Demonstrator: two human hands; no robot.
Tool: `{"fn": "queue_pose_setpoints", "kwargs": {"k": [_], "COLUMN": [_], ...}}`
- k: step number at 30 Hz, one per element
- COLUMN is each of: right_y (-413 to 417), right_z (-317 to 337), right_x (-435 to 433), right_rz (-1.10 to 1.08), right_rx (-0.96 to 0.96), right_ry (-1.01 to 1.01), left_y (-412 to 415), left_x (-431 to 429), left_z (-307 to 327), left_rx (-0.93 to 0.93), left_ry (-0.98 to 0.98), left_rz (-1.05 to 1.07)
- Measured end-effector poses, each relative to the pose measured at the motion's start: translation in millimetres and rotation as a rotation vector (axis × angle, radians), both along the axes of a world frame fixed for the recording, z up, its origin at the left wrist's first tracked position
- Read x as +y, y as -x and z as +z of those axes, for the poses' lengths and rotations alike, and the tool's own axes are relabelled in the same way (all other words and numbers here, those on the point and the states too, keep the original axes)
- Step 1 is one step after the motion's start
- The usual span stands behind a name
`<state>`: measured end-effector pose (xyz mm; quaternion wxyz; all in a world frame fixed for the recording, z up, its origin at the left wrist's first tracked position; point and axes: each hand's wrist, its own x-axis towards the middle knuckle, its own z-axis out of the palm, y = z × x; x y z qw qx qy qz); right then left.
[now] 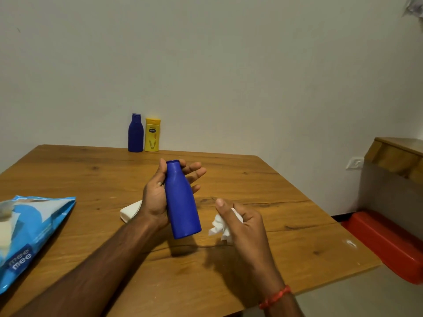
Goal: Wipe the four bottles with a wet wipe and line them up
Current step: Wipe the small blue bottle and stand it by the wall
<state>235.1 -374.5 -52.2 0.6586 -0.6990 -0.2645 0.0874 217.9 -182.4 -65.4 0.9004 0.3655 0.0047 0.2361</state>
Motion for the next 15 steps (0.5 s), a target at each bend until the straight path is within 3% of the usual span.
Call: {"fn": "queue_pose_setpoints", "kwargs": {"k": [5, 10, 15], "right_y": [-8, -14, -27], "right_z": [5, 4, 8], "right_x": [16, 38, 46], "right_rz": [0.095, 0.199, 0.352], "right_rx": [-0.127, -0.299, -0.210], "right_ry": [0.090, 0.311, 0.340], "left_y": [2, 5, 5], "left_x": [-1, 2, 6], "left_z": [5, 8, 8], "left_rx": [0.004, 0.001, 0.031], "left_ry": [-0.061, -0.092, -0.176], "left_rz": [-0.006, 0.002, 0.043]}}
